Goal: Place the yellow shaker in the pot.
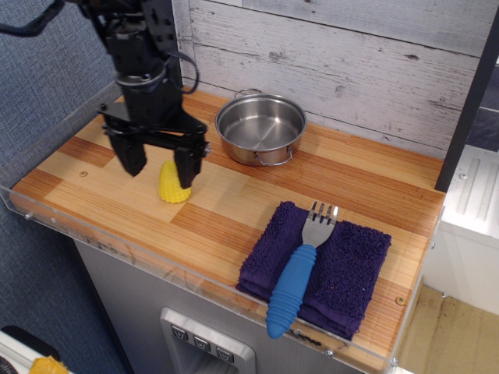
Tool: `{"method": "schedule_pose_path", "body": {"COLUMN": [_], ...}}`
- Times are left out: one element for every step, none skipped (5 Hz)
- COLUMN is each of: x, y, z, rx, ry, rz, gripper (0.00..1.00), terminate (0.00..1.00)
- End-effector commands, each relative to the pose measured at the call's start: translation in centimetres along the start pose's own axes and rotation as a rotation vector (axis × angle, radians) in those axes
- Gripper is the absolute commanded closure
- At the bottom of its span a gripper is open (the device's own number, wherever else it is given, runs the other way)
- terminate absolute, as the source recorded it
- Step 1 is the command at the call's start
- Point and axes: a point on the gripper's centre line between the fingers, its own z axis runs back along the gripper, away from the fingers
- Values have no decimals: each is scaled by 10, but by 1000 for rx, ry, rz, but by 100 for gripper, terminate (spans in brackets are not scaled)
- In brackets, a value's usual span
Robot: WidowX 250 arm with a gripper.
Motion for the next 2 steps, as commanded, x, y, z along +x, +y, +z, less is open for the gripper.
{"method": "schedule_pose_path", "body": {"x": [22, 26], "y": [3, 4], "z": [12, 4], "rx": [40, 45], "ry": [-81, -65], "rz": [15, 15], "gripper": [0, 0], "terminate": [0, 0]}}
